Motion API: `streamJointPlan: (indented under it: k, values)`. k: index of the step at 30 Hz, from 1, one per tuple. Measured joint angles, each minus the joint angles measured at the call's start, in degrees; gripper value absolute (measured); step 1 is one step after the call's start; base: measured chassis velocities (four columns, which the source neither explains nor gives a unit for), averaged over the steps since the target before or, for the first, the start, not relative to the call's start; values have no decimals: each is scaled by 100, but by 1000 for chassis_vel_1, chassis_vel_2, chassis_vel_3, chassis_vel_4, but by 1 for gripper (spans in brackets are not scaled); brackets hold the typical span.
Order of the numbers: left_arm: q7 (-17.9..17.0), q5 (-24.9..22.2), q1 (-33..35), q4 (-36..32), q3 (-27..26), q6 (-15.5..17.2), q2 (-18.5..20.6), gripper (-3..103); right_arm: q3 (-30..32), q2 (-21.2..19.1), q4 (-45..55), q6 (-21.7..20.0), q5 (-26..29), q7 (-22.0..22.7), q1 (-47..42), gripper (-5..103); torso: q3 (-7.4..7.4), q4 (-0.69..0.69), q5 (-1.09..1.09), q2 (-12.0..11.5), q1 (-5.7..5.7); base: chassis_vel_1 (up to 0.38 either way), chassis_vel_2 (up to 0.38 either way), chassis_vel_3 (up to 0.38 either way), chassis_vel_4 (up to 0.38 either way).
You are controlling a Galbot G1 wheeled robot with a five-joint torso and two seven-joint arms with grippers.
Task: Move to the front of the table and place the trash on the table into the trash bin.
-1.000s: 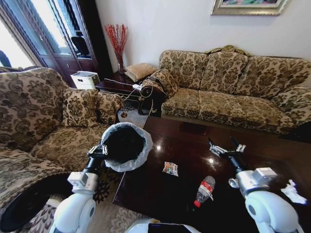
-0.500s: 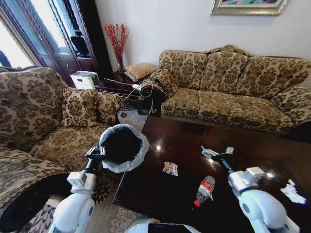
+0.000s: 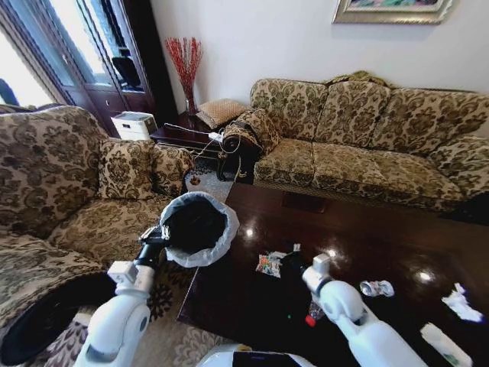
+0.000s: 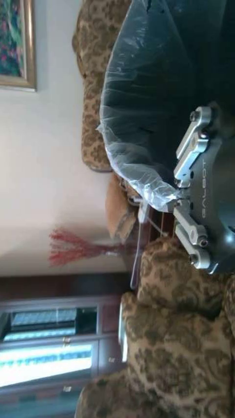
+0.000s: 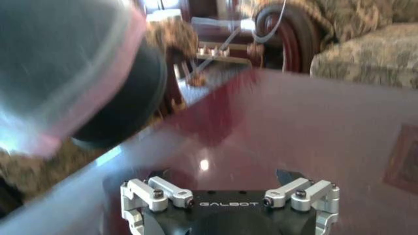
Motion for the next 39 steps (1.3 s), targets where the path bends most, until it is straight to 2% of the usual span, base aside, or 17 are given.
streamJointPlan:
  k: [4, 12, 17, 24, 26, 27, 30, 32, 37, 39]
  values:
    - [18, -197, 155, 3, -96, -33, 211, 4, -512, -218, -356, -68, -24, 31, 474, 100, 0, 4, 2, 0, 0, 0, 0, 0, 0]
    - [22, -284, 15, 64, -105, -9, 326, 4, -1150, -482, -641, -212, 32, 44, 947, 100, 0, 3, 2, 0, 0, 0, 0, 0, 0]
    - [16, -302, -54, 84, -80, 39, 310, 4, -1365, -656, -674, -271, 45, 75, 1027, 100, -1, 2, 1, 0, -1, 0, 0, 0, 0]
    - [13, -309, -58, 6, -83, 74, 243, 4, -1521, -683, -823, -273, 27, 133, 1099, 101, -1, 2, 2, 0, -1, 0, 0, 0, 0]
    - [13, -309, -59, -38, -91, 91, 212, 4, -1567, -676, -882, -275, 8, 141, 1144, 94, -1, 2, 2, 0, -1, 0, 0, 0, 0]
    - [13, -309, -59, -38, -91, 91, 212, 4, -1567, -676, -882, -275, 8, 141, 1144, 94, -1, 2, 2, 0, -1, 0, 0, 0, 0]
    - [13, -310, -52, -101, -93, 110, 162, 4, -1584, -656, -884, -305, 6, 207, 1170, 79, -1, 2, 1, 0, -1, 0, 0, 0, 0]
    - [13, -309, -49, -108, -92, 114, 154, 4, -1584, -648, -885, -306, 6, 222, 1171, 79, -1, 2, 1, 0, -1, 0, 0, 0, 0]
    - [5, -311, -59, -133, -99, 131, 153, 4, -1533, -603, -862, -302, -1, 300, 1088, 51, -1, 2, 1, 1, -1, 0, 0, 0, 0]
    - [3, -313, -67, -135, -100, 136, 154, 4, -1507, -593, -849, -297, -6, 316, 1064, 51, -1, 2, 1, 1, -1, 0, 0, 0, 0]
